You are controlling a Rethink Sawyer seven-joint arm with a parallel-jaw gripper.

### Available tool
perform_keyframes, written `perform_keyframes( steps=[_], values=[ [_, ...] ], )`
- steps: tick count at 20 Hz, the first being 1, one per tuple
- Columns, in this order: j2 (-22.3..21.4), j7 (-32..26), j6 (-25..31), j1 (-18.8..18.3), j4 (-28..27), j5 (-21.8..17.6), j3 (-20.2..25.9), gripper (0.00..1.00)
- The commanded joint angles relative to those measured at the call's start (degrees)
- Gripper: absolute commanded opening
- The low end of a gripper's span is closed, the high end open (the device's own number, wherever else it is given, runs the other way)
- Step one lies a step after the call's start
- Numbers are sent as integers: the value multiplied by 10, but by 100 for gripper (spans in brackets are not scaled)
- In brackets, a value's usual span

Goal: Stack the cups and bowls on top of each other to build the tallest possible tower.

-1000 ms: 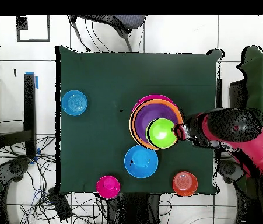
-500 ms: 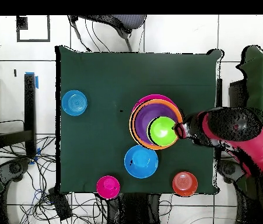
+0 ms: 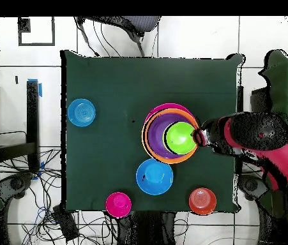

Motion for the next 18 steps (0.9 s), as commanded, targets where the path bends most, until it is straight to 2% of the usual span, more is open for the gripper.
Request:
perform_keyframes(
  steps=[1, 12, 18],
  values=[
    [-20, 63, -11, 28, -8, 18, 46, 0],
    [-32, 74, -45, 38, 21, 24, 41, 0],
    [-19, 73, -86, 40, 36, 21, 42, 0]
  ],
)
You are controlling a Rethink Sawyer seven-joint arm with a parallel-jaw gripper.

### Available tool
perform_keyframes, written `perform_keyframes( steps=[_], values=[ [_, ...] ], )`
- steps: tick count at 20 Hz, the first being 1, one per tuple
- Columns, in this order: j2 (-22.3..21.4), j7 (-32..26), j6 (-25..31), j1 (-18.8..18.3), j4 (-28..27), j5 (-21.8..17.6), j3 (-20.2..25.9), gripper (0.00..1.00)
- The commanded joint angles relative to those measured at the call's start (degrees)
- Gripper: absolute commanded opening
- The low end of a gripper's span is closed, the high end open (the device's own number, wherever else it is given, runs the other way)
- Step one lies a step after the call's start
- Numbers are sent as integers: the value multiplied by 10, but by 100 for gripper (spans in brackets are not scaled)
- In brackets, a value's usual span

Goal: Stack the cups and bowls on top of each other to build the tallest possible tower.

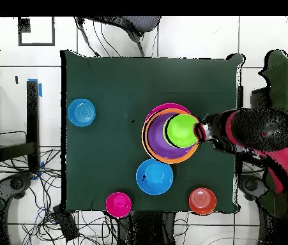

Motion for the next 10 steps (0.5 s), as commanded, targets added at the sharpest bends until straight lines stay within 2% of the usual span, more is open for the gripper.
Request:
perform_keyframes(
  steps=[1, 10],
  values=[
    [21, 71, -70, 31, 38, 8, 39, 0],
    [33, 69, -105, 29, 51, 7, 44, 0]
  ],
)
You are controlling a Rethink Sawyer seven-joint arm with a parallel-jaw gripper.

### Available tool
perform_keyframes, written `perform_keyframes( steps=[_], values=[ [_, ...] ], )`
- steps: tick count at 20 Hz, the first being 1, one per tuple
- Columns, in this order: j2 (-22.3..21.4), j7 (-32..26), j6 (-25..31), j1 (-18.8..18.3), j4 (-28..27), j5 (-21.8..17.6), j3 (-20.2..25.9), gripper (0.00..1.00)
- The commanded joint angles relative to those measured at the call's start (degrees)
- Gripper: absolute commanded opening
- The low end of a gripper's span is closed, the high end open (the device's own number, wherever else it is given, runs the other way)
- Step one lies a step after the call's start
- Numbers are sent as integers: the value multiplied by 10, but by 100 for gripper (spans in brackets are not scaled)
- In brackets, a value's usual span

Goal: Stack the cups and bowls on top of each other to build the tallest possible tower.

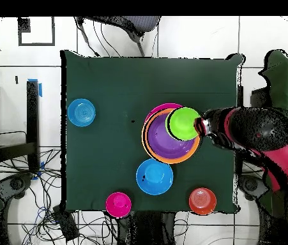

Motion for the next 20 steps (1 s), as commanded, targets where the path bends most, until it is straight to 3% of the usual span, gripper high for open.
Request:
perform_keyframes(
  steps=[1, 20],
  values=[
    [30, 71, -48, 27, 48, 7, 43, 0],
    [22, 98, -68, 40, 83, 16, 41, 0]
  ],
)
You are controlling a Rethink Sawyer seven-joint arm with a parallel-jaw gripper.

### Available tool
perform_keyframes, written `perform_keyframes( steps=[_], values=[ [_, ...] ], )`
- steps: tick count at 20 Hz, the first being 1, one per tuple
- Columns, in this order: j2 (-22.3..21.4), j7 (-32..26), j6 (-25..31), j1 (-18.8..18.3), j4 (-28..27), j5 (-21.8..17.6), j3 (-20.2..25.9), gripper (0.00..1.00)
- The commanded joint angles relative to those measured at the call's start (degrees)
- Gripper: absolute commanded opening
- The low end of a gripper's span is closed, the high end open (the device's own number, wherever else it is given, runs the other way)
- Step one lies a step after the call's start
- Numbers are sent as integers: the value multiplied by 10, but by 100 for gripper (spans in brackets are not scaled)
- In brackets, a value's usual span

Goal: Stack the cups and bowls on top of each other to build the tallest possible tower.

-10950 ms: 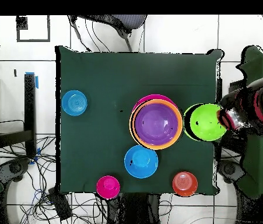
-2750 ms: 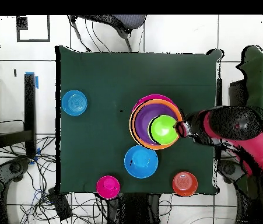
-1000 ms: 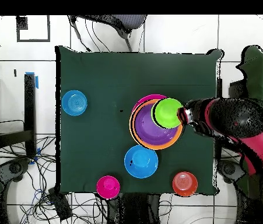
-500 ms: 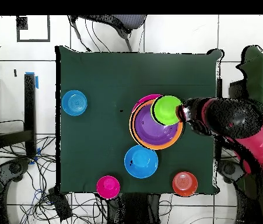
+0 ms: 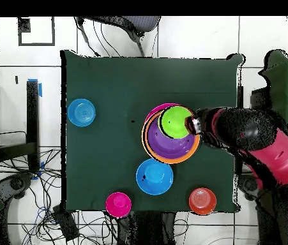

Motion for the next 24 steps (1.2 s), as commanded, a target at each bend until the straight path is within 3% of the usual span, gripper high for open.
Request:
perform_keyframes(
  steps=[1, 24],
  values=[
    [23, 98, -31, 29, 60, 14, 30, 0],
    [51, 56, -35, 8, 53, -8, 34, 0]
  ],
)
